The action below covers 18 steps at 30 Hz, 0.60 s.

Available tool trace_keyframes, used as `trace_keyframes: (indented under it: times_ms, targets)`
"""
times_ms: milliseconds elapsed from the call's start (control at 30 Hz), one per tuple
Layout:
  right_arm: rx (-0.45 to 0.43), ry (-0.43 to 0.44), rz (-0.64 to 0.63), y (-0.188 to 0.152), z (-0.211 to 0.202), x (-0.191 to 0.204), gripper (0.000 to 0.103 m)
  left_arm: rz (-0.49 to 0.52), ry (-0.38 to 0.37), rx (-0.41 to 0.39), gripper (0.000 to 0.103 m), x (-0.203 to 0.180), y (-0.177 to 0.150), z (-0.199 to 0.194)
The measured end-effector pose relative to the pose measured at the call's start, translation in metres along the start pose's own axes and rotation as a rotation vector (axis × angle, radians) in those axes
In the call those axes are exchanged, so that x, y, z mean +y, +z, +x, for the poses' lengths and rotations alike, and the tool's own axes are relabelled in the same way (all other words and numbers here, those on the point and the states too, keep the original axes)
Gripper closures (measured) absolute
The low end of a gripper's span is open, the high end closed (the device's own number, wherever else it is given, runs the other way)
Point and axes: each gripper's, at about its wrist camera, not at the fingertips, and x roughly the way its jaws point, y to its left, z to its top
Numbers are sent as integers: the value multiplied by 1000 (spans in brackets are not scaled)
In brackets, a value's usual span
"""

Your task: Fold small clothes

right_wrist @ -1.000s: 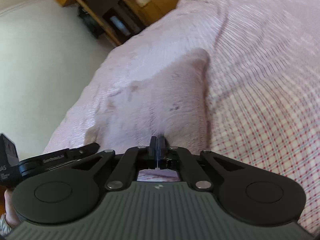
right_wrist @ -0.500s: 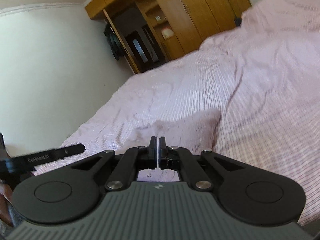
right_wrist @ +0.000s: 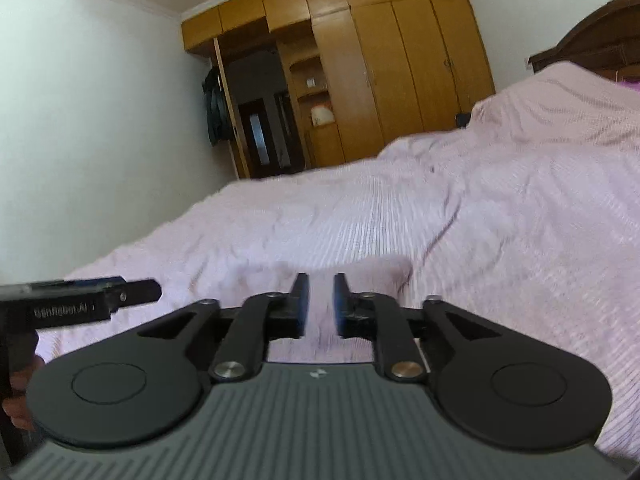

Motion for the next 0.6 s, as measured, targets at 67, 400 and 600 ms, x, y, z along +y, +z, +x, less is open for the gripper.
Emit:
trace_keyframes:
  times_ms: [67, 400, 600]
  targets:
    - [38, -10, -30, -20, 10, 2, 52, 3, -12, -11, 12, 0, -10, 2]
    - [78, -16, -182, -68, 28, 14, 0, 20, -16, 51, 10, 11, -55, 26]
    - [80, -23, -109, -64, 32, 3, 0, -23, 16, 84, 10, 18, -64, 35]
